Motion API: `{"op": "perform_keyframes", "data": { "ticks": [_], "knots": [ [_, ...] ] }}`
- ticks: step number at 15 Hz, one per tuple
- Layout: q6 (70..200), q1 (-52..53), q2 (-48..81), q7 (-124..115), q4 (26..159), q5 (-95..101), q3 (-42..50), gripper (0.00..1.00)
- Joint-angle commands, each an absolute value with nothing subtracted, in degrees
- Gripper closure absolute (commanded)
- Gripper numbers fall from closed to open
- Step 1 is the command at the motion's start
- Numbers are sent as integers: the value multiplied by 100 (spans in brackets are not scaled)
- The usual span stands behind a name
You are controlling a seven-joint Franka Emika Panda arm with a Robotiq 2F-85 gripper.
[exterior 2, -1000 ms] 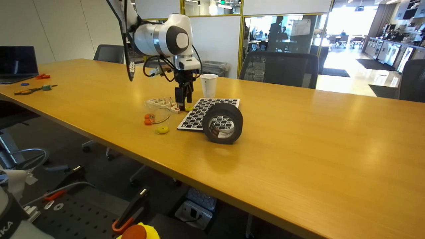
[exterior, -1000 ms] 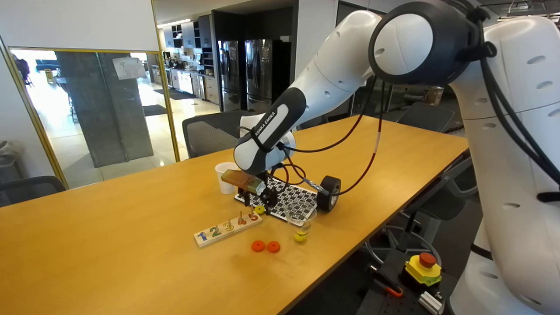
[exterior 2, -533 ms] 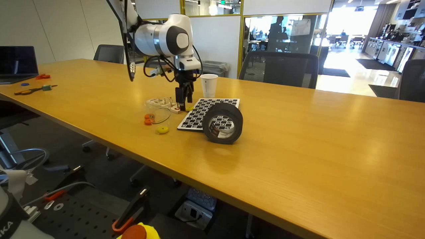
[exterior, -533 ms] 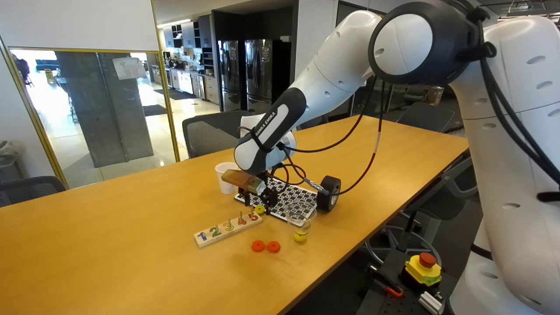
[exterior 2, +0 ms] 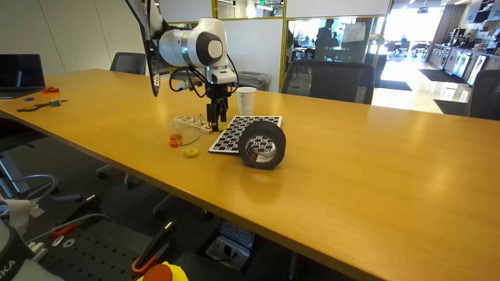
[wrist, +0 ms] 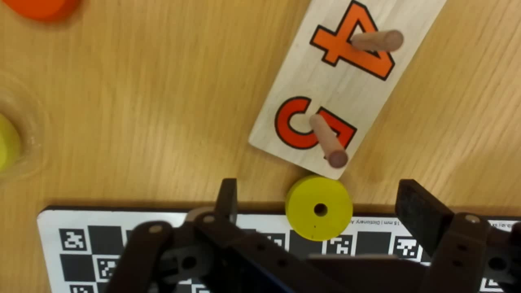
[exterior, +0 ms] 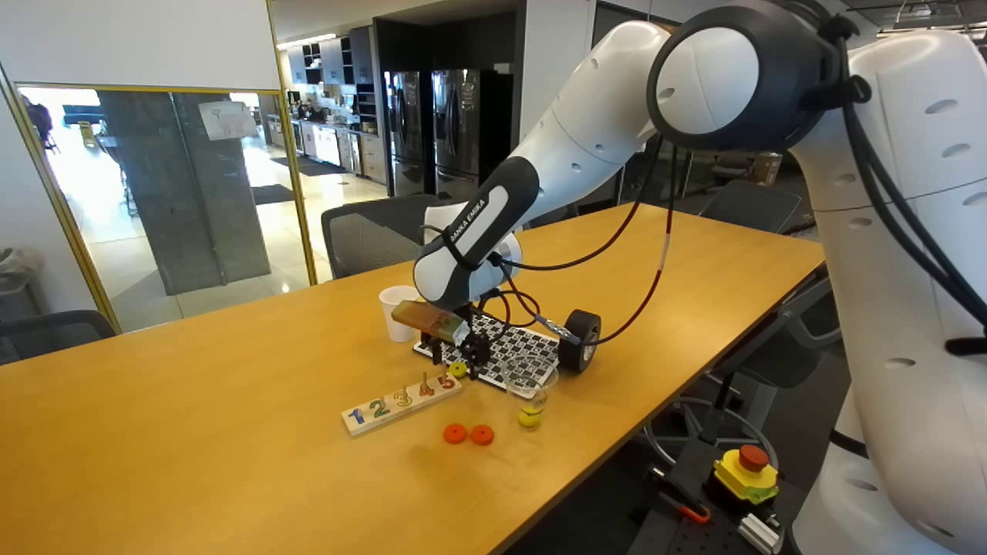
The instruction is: Put the yellow coins in the transparent cup and the orange coins in the white cup
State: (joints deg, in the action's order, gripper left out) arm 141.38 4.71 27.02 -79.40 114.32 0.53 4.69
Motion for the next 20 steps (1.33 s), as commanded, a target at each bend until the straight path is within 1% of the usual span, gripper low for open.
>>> {"op": "perform_keyframes", "data": {
  "ticks": [1, 4, 5, 6, 7, 8, 10, 12, 13, 14, 20],
  "knots": [
    [14224, 471, 2716, -7771, 11388, -50, 495, 0],
    [14230, 468, 2717, -7770, 11387, -40, 514, 0],
    [14233, 474, 2720, -7778, 11388, -26, 525, 25],
    [14219, 478, 2722, -7785, 11382, -12, 539, 26],
    [14223, 479, 2725, -7786, 11382, -11, 544, 32],
    [14228, 476, 2729, -7782, 11381, -15, 547, 42],
    [14223, 475, 2740, -7779, 11370, -16, 554, 58],
    [14217, 472, 2746, -7772, 11363, -19, 558, 71],
    [14197, 473, 2745, -7771, 11352, -18, 561, 80],
    [14182, 479, 2720, -7782, 11357, -9, 569, 83],
    [14124, 670, 2107, -8153, 11758, 221, 747, 83]
  ]
}}
